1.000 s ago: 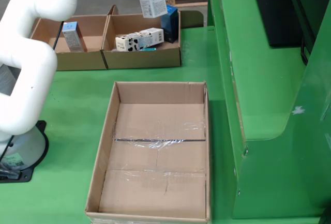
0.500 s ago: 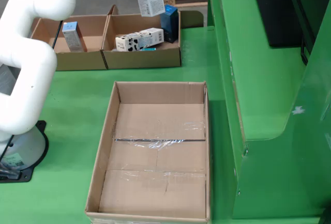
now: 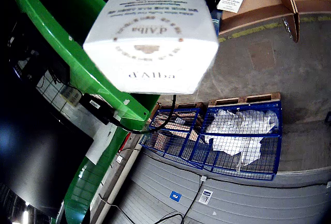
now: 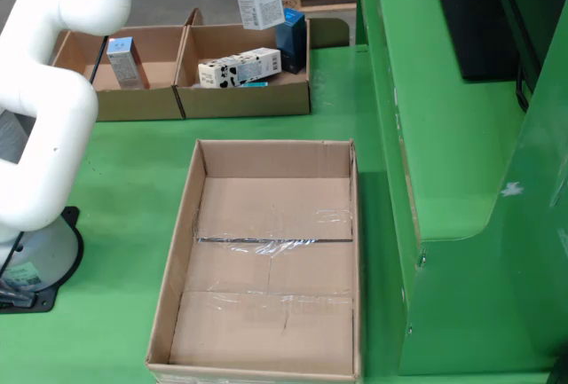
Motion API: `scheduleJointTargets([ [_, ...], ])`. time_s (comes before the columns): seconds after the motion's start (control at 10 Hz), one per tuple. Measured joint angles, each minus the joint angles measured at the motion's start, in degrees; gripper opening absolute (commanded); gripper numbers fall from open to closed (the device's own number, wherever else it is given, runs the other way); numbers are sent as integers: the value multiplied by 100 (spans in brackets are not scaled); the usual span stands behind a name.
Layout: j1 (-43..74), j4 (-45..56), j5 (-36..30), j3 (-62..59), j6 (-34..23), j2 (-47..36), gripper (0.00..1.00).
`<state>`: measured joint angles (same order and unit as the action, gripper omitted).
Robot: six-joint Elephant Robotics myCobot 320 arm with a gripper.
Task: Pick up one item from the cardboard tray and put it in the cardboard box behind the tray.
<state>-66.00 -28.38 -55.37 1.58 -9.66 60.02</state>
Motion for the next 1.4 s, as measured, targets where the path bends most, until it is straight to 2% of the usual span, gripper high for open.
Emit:
scheduleJointTargets([
  [1.4,9,0,0,0,369,0,0],
])
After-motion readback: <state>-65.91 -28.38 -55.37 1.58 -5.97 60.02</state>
